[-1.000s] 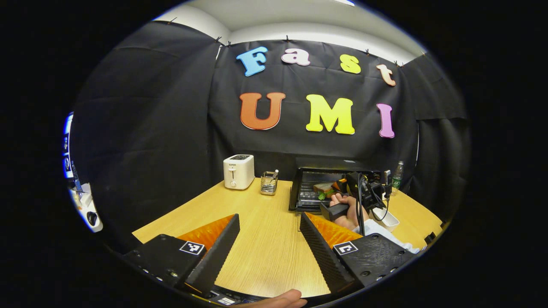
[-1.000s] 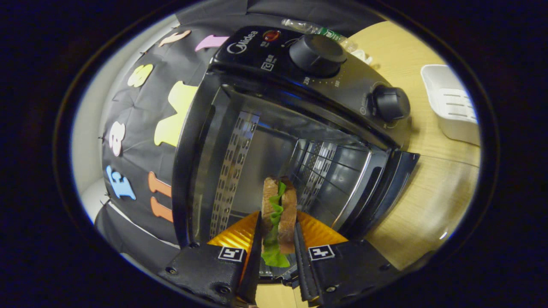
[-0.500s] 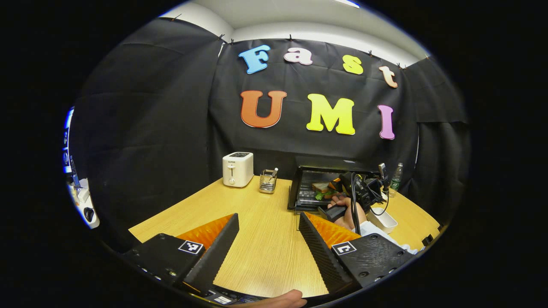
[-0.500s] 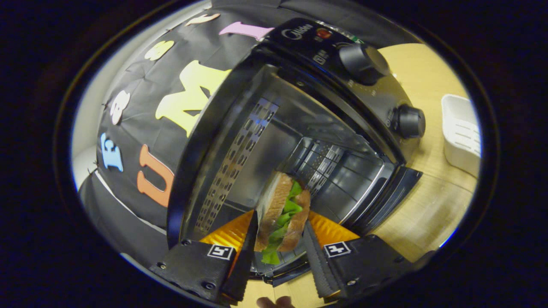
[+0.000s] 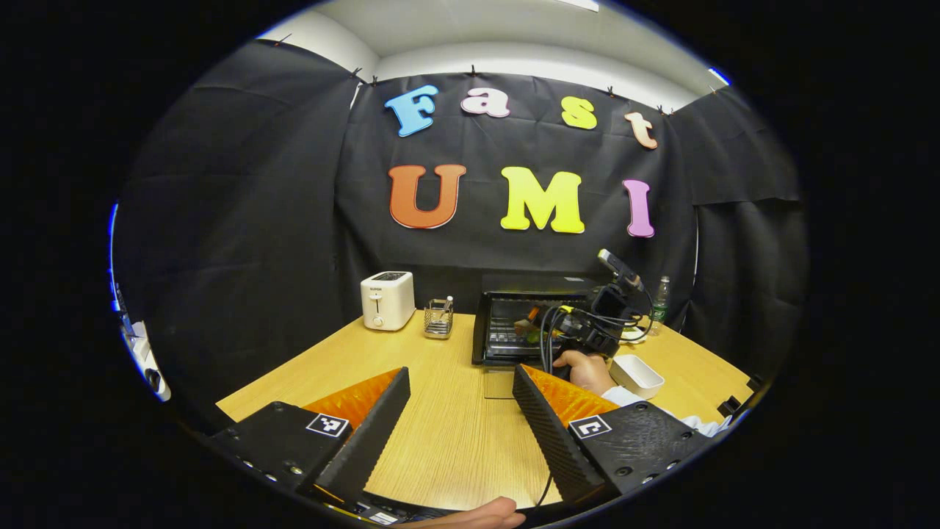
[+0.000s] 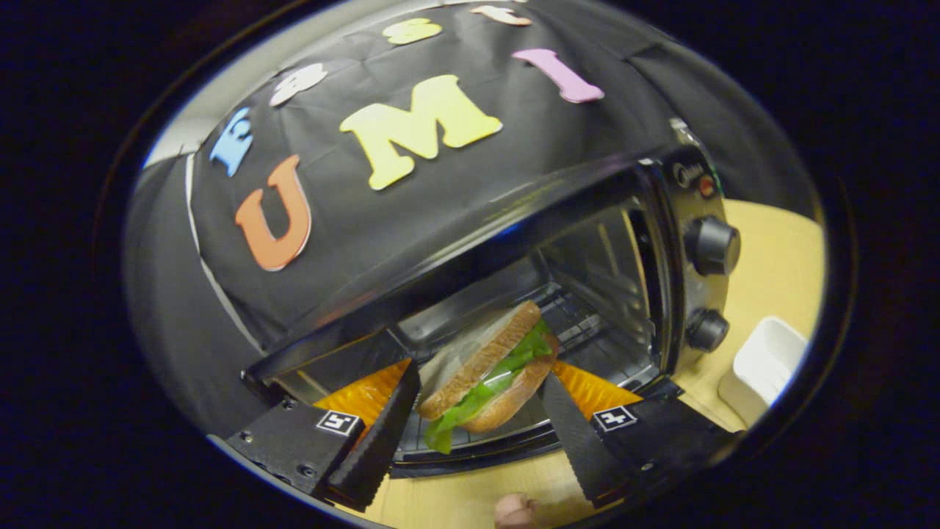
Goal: Open the electric oven with the left hand, put the food in, and close the electric oven.
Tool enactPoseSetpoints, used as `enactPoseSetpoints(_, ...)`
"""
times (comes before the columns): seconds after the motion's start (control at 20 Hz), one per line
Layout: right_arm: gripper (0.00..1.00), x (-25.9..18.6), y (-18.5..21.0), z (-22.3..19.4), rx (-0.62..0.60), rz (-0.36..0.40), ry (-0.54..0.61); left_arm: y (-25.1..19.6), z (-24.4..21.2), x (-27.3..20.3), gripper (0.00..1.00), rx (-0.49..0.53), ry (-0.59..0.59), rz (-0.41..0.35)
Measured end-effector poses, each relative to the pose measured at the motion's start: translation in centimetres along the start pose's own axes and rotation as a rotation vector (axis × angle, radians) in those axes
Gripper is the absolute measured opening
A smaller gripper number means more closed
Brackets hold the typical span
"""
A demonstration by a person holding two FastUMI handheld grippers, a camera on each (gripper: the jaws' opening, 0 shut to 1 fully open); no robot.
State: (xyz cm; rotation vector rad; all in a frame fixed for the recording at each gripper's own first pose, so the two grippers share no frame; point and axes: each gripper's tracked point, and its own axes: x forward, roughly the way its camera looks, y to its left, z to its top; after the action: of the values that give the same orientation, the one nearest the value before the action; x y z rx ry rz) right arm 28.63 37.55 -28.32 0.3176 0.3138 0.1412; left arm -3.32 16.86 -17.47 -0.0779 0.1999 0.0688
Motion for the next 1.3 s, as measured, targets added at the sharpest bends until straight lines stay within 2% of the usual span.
enactPoseSetpoints(0.15, 0.96, 0.3, 0.9, -0.3, -0.2, 0.013, 0.011, -0.2, -0.2, -0.1, 0.93, -0.002, 0.008, 0.002)
enactPoseSetpoints(0.2, 1.0, 0.3, 1.0, -0.8, -0.236, 0.018, 0.031, -0.2, -0.2, -0.2, 0.93, -0.001, 0.008, 0.001)
enactPoseSetpoints(0.25, 0.96, 0.4, 0.9, -1.3, -0.274, 0.016, 0.057, -0.4, -0.3, -0.3, 0.93, 0.001, 0.01, 0.001)
enactPoseSetpoints(0.35, 1.0, 0.4, 0.8, -1.9, -0.333, 0.023, 0.1, -0.4, -0.4, -0.4, 0.93, 0.004, 0.012, 0.002)
enactPoseSetpoints(0.4, 0.97, 0.4, 0.6, -2.0, -0.362, 0.018, 0.115, -0.4, -0.2, -0.5, 0.93, 0.005, 0.009, 0.001)
enactPoseSetpoints(0.55, 0.98, 0.0, 0.2, -2.5, -0.458, 0.017, 0.169, -0.7, -0.1, -0.5, 0.93, 0.008, 0.006, 0.001)
enactPoseSetpoints(0.65, 1.0, -0.6, -0.3, -3.8, -0.483, 0.009, 0.26, -0.9, -0.3, -0.5, 0.93, 0.01, 0.01, -0.001)
enactPoseSetpoints(0.95, 1.0, -2.4, -1.3, -4.8, -0.428, 0.015, 0.349, -1.2, -0.6, -0.8, 0.93, 0.017, 0.014, 0.002)
enactPoseSetpoints(1.15, 1.0, -4.0, -2.5, -6.1, -0.488, 0.009, 0.463, -1.2, -1.1, -0.9, 0.93, 0.02, 0.028, 0.009)
enactPoseSetpoints(1.3, 1.0, -5.1, -2.9, -6.7, -0.466, 0.021, 0.498, -1.4, -1.2, -1.0, 0.93, 0.018, 0.032, 0.012)
